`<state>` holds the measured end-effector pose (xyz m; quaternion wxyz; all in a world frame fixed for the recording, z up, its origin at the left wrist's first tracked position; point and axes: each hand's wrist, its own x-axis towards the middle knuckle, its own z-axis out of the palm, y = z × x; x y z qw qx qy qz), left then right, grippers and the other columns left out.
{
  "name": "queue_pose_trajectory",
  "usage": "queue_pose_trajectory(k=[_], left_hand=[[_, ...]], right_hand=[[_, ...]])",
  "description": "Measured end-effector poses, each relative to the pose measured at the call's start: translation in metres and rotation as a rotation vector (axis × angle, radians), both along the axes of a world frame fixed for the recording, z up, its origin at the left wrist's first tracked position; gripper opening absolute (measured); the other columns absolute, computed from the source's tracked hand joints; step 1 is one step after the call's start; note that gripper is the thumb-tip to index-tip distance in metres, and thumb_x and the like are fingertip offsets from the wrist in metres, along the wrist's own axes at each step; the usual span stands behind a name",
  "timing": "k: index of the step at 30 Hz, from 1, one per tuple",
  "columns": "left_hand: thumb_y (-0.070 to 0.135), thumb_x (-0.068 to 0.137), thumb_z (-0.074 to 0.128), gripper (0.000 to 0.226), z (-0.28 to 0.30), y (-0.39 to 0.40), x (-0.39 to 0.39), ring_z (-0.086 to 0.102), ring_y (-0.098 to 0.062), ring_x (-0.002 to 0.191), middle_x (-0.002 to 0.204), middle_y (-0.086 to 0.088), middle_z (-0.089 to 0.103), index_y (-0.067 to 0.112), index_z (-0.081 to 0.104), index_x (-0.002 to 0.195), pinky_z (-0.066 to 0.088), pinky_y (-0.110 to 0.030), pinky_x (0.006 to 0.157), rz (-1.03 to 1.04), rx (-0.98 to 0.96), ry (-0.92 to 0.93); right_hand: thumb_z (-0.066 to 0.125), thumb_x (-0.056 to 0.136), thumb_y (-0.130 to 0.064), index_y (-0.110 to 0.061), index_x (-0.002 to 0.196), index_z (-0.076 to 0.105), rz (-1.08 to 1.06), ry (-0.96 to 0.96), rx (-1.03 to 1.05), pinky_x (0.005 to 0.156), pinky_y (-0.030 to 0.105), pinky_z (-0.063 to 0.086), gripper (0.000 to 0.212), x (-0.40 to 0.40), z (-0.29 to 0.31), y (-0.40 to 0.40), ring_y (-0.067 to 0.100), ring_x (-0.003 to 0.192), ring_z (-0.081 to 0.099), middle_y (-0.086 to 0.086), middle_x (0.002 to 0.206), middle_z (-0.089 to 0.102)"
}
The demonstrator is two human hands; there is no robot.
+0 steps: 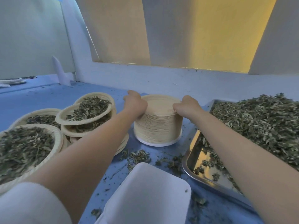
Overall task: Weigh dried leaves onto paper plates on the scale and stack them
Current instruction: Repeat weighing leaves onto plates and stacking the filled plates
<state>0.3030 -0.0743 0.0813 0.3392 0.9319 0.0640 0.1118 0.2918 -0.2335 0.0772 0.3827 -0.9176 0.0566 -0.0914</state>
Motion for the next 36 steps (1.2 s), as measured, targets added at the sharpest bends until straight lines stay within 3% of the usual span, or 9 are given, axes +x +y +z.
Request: queue_pose_trajectory(k=[3,6,9,13,16,20,25,31,36], left_hand=[[-0.002,0.091,0.035,0.048,0.004,-0.003,-0.002,0.047,-0.034,0.112,0.137,-0.025,0.029,-0.004,0.021,0.137,0.035,-0.030,0.078,-0.004,-0.014,-0.021],[-0.002,0.091,0.035,0.052,0.015,-0.008,-0.006,0.046,-0.037,0.114,0.141,-0.023,0.023,0.000,0.016,0.140,0.034,-0.031,0.079,-0.023,-0.024,-0.010],[-0.005,0.090,0.035,0.063,0.025,-0.011,-0.013,0.049,-0.036,0.108,0.144,-0.022,0.018,0.004,0.008,0.146,0.039,-0.034,0.075,-0.083,-0.037,-0.037],[-0.006,0.088,0.031,0.066,0.042,-0.010,-0.038,0.048,-0.022,0.077,0.142,-0.020,0.025,0.008,0.008,0.148,0.036,-0.025,0.054,-0.157,-0.085,-0.144],[-0.005,0.087,0.031,0.067,0.044,-0.001,-0.067,0.046,-0.027,0.104,0.140,-0.017,0.035,0.012,0.012,0.149,0.040,-0.030,0.072,-0.197,-0.123,-0.199],[-0.007,0.085,0.033,0.068,0.025,0.015,-0.118,0.046,-0.032,0.116,0.140,-0.013,0.038,0.014,0.018,0.148,0.045,-0.044,0.096,-0.228,-0.173,-0.188],[-0.008,0.081,0.033,0.073,-0.018,0.033,-0.173,0.040,-0.026,0.128,0.147,-0.004,0.036,0.019,0.023,0.149,0.040,-0.036,0.101,-0.182,-0.277,-0.185],[-0.010,0.080,0.037,0.061,-0.069,0.049,-0.208,0.051,-0.016,0.107,0.108,0.015,0.052,0.025,0.042,0.130,0.043,-0.025,0.069,-0.183,-0.324,-0.113],[0.010,0.087,0.047,0.065,-0.090,0.058,-0.206,0.042,-0.011,0.117,0.146,0.007,0.038,0.024,0.025,0.147,0.045,-0.025,0.085,-0.190,-0.316,-0.072]], right_hand=[[0.045,0.094,-0.018,-0.009,0.098,0.041,-0.022,0.041,-0.036,0.041,0.024,0.020,0.011,-0.001,0.005,0.001,0.013,0.053,0.027,0.005,0.072,0.026],[0.045,0.096,-0.020,-0.001,0.147,0.005,-0.019,0.051,0.003,0.052,0.027,0.031,0.067,0.004,0.007,-0.004,0.019,0.071,0.046,0.024,0.127,0.036],[0.043,0.097,-0.021,-0.005,0.149,-0.009,-0.044,-0.022,-0.002,0.066,0.032,0.035,0.076,-0.004,0.010,-0.007,0.024,0.082,0.047,0.024,0.153,0.005],[0.039,0.096,-0.019,-0.010,0.150,-0.010,0.000,-0.121,0.024,0.056,0.028,0.035,0.073,-0.027,0.022,-0.009,0.022,0.076,0.046,0.021,0.153,0.012],[0.036,0.096,-0.017,-0.014,0.151,-0.008,0.069,-0.182,0.024,0.046,0.021,0.026,0.071,-0.065,0.022,-0.009,0.006,0.060,0.030,0.012,0.112,0.037],[0.034,0.098,-0.016,-0.020,0.152,-0.005,0.158,-0.183,0.035,0.065,0.020,0.039,0.067,-0.127,0.007,-0.001,0.013,0.100,0.054,0.004,0.156,0.017],[0.037,0.094,-0.003,-0.012,0.150,0.009,0.253,-0.219,0.034,0.066,-0.004,0.024,0.064,-0.178,-0.027,0.015,0.005,0.116,0.035,0.005,0.146,0.031],[0.039,0.090,-0.003,-0.015,0.151,0.011,0.341,-0.133,-0.007,0.113,0.037,0.027,0.068,-0.210,-0.069,0.031,0.020,0.139,0.028,0.003,0.153,0.029],[0.038,0.093,-0.007,-0.014,0.152,0.004,0.310,-0.065,-0.097,0.117,0.042,0.011,0.068,-0.218,-0.077,0.035,0.018,0.143,0.017,0.002,0.157,0.017]])
